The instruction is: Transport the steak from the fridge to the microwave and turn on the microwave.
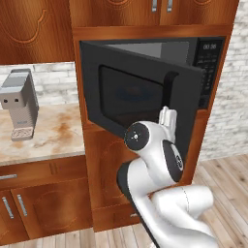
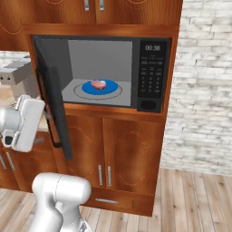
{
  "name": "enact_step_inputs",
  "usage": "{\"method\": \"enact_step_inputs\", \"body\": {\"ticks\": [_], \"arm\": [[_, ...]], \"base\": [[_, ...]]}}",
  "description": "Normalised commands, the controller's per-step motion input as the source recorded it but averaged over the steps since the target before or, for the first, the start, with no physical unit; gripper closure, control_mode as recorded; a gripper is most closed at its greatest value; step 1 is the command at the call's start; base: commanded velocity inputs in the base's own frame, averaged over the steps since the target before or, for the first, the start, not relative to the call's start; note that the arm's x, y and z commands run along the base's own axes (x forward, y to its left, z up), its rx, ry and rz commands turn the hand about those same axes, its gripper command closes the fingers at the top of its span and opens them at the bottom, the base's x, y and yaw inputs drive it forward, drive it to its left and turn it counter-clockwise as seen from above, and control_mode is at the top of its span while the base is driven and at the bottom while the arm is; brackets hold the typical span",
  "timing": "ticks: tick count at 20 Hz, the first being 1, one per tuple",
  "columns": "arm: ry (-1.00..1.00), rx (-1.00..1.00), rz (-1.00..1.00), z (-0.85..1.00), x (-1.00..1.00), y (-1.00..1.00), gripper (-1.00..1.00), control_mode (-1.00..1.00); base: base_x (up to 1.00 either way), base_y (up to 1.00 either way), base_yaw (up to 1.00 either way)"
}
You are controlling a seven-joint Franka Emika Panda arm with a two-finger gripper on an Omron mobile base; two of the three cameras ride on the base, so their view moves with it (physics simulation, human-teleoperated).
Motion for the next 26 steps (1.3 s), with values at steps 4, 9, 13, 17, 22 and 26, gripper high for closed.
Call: {"method": "enact_step_inputs", "body": {"ticks": [4,9,13,17,22,26], "arm": [[0.06,0.05,0.10,-0.06,0.70,-0.45,-1.00,-1.00],[0.09,0.06,0.18,-0.08,0.74,-0.34,-1.00,-1.00],[0.09,0.05,0.20,-0.07,0.76,-0.30,-1.00,-1.00],[0.12,0.07,0.20,-0.03,0.76,-0.27,-1.00,-1.00],[0.18,0.05,0.12,0.00,0.74,-0.17,-1.00,-1.00],[0.17,0.05,0.12,0.00,0.80,-0.13,-1.00,-1.00]], "base": [[0.00,0.00,0.00],[0.00,0.00,0.00],[0.00,0.00,0.00],[0.00,0.00,0.00],[0.00,0.00,0.00],[0.00,0.00,0.00]]}}
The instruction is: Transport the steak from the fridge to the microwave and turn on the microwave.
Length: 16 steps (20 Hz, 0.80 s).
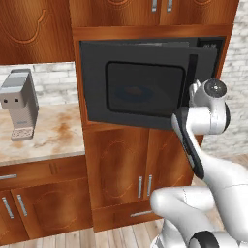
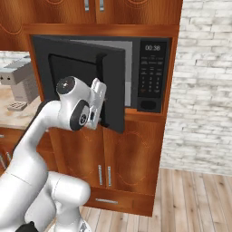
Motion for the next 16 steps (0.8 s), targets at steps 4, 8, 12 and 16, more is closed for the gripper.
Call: {"method": "enact_step_inputs", "body": {"ticks": [4,8,12,16], "arm": [[0.14,0.06,0.14,0.00,0.78,-0.11,-1.00,-1.00],[0.06,0.05,0.15,0.00,0.65,-0.05,-1.00,-1.00],[0.01,0.01,0.15,-0.01,0.58,-0.01,-1.00,-1.00],[0.00,0.00,0.14,0.00,0.37,-0.05,-1.00,-1.00]], "base": [[0.00,0.00,0.00],[0.00,0.00,0.00],[0.00,0.00,0.00],[0.00,0.00,0.00]]}}
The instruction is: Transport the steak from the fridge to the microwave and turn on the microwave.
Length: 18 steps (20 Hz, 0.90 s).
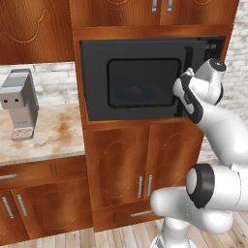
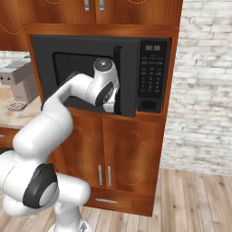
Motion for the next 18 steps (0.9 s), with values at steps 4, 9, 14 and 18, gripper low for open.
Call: {"method": "enact_step_inputs", "body": {"ticks": [4,9,14,18], "arm": [[0.00,0.00,0.10,0.00,0.36,-0.05,-1.00,-1.00],[0.00,0.00,0.06,-0.05,0.41,-0.04,-1.00,-1.00],[0.00,0.00,0.03,-0.08,0.41,-0.04,-1.00,-1.00],[0.00,0.00,0.02,-0.11,0.45,-0.02,-1.00,-1.00]], "base": [[0.00,0.00,0.00],[0.00,0.00,0.00],[0.00,0.00,0.00],[0.00,0.00,0.00]]}}
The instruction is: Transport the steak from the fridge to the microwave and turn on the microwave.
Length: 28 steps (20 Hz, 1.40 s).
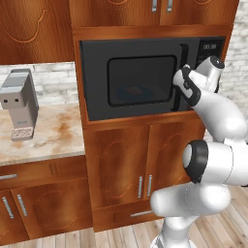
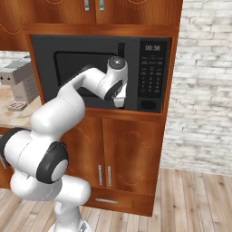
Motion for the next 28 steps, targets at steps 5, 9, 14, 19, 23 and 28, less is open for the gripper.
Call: {"method": "enact_step_inputs", "body": {"ticks": [5,9,14,19,23,28], "arm": [[0.00,0.00,0.03,-0.09,0.30,-0.02,-1.00,-1.00],[0.00,0.00,0.02,-0.03,0.23,-0.07,-1.00,-1.00],[0.04,0.00,0.01,0.00,-0.12,-0.33,-1.00,-1.00],[0.07,0.00,0.02,0.00,-0.19,-0.33,-1.00,-1.00],[0.00,0.01,0.08,0.07,-0.38,-0.30,-1.00,-1.00],[-0.12,0.05,0.15,0.02,-0.39,-0.36,-1.00,-1.00]], "base": [[0.00,0.00,0.00],[0.00,0.00,0.00],[0.00,0.00,0.00],[0.00,0.00,0.00],[0.00,0.00,0.00],[0.00,0.00,0.00]]}}
